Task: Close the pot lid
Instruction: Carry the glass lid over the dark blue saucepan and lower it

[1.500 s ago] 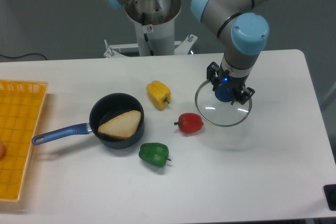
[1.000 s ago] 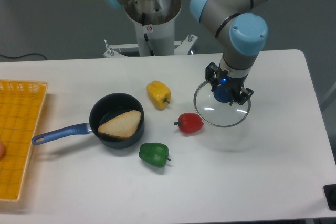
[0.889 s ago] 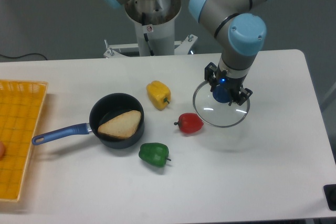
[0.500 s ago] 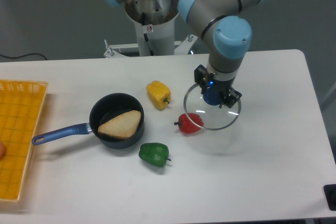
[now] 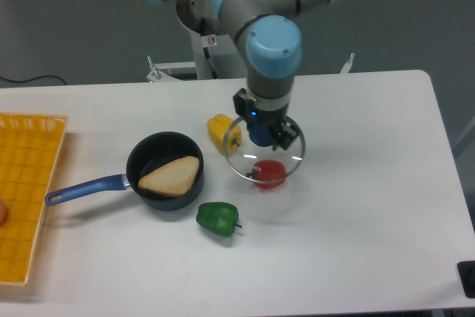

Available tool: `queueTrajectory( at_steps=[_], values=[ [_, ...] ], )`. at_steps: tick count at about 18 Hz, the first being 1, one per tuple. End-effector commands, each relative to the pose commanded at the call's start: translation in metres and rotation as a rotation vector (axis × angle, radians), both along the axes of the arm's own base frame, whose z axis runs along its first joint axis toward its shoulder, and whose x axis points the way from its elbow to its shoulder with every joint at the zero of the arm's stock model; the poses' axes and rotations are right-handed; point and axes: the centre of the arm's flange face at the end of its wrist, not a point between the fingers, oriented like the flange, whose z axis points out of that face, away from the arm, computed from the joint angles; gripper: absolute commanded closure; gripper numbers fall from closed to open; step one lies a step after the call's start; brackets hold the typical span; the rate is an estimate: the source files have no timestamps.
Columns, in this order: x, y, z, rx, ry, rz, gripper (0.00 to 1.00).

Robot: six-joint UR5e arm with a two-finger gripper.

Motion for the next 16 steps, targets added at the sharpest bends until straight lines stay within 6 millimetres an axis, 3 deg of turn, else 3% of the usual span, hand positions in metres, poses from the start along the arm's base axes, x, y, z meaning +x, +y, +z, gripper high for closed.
queueTrajectory(
  at_steps=[5,10,16],
  values=[
    [0.033,0.023,-0.003,-0.001,0.002,0.008,0.4],
    [0.058,0.025,-0.022,-0.023,-0.024,0.005,0.4],
    [0.087,0.043,-0.025,-0.001,-0.001,0.031,0.4]
  ],
)
